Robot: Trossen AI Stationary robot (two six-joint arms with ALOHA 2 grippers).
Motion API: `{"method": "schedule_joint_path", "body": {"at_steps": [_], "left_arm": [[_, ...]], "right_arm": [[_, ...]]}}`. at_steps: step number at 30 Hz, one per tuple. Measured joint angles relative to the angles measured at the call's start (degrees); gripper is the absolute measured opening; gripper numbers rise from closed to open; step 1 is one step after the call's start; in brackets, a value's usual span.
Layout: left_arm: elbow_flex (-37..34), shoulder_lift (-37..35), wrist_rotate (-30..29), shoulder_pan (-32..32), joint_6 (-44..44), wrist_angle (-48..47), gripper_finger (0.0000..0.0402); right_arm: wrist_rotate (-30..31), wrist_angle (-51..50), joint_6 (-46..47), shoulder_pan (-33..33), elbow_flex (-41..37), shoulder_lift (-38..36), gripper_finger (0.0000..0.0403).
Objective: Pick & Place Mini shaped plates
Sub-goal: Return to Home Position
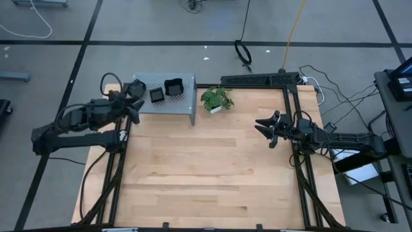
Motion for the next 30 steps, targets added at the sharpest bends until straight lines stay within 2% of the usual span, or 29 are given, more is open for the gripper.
{"method": "schedule_joint_path", "body": {"at_steps": [11, 19, 30], "left_arm": [[-16.64, -5.56, 0.35, -3.42, -0.20, 22.29, 0.0172], [-26.92, -5.74, 1.12, -4.90, 0.12, 40.87, 0.0173], [-38.36, -5.74, 2.78, -6.80, -0.69, 61.57, 0.0173]], "right_arm": [[0.01, -0.01, -0.01, 0.01, 0.00, 0.00, 0.0134], [0.00, -0.01, -0.01, 0.01, 0.00, 0.00, 0.0134], [0.00, 0.00, -0.01, 0.01, 0.00, 0.00, 0.0134]]}}
